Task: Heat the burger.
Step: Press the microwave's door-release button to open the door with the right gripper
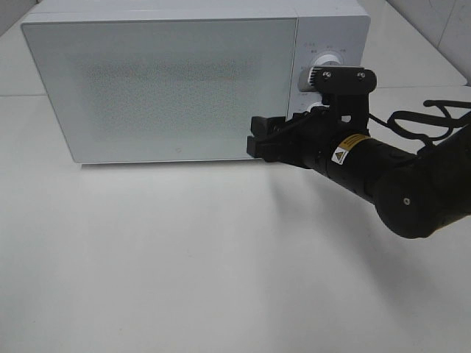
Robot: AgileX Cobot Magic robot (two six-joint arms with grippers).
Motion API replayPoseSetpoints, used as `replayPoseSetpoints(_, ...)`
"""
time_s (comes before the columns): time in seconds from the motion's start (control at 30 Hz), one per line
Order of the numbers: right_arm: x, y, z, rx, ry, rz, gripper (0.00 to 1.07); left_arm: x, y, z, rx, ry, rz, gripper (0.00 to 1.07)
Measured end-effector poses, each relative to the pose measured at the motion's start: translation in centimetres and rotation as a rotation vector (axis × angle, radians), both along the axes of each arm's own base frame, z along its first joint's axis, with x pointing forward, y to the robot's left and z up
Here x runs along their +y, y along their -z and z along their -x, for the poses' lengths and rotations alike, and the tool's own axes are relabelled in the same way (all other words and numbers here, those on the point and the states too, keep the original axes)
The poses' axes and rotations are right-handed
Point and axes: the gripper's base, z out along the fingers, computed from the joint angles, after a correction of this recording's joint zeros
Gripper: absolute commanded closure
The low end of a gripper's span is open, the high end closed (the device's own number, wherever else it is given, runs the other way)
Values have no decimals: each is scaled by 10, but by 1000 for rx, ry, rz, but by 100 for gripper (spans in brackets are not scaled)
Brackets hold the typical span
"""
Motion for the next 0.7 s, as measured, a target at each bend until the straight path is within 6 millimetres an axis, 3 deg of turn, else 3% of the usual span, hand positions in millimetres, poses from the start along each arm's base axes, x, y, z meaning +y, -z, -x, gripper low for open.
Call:
replayPoseSetpoints(0.2, -2, 2, 12, 78, -154, 294, 49, 0, 0, 0, 0, 0, 0, 106)
replayPoseSetpoints(0.37, -6, 2, 19, 161, -188, 370, 51, 0, 0, 0, 0, 0, 0, 106)
replayPoseSetpoints(0.7, -7, -1, 20, 510, -234, 551, 51, 0, 0, 0, 0, 0, 0, 106)
